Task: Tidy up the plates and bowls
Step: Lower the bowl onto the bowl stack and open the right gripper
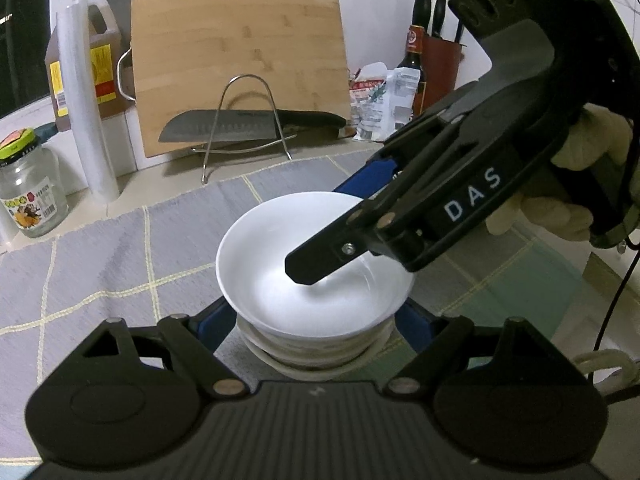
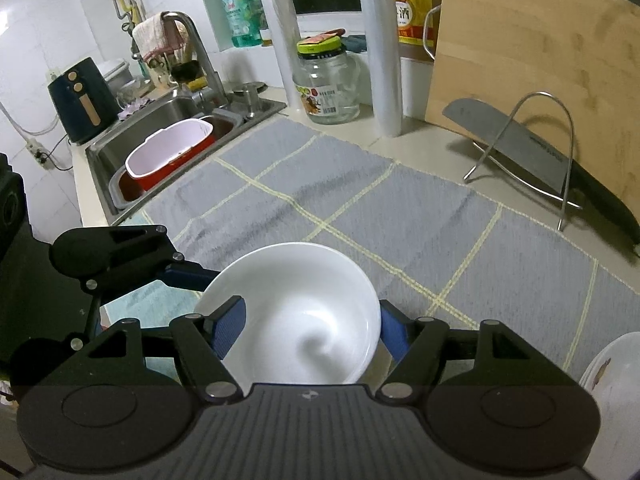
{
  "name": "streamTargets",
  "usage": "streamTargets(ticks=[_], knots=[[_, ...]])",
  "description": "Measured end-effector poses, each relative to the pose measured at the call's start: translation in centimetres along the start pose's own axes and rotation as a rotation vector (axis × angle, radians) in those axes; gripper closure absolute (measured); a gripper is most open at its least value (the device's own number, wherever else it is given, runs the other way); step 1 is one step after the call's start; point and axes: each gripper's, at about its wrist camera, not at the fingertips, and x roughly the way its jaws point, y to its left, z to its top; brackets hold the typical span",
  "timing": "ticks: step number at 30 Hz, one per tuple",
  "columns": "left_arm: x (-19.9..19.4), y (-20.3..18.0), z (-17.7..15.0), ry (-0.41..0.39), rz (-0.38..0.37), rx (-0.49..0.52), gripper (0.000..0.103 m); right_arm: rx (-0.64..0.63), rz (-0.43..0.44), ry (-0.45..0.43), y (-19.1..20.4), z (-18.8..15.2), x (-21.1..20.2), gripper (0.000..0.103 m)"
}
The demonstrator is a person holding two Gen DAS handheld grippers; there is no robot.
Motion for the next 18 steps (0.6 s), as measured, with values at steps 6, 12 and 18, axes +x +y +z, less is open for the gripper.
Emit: streamTargets(ticks=[6, 12, 18], knots=[[0.13, 0.08, 0.02, -0.001, -0.011, 0.0, 0.017, 0.01, -0.013, 0.011, -0.08, -0.24, 0.36, 0.027], [0.23, 0.08, 0.03, -0.001, -0.014, 0.002, 0.017, 0.022, -0.02, 0.012, -0.22, -0.32, 0.59, 0.027], [0.37, 0.05, -0.01, 0.002, -0.014, 0.004, 0.017, 0.032, -0.02, 0.01, -0.31, -0.24, 0.85, 0.027]])
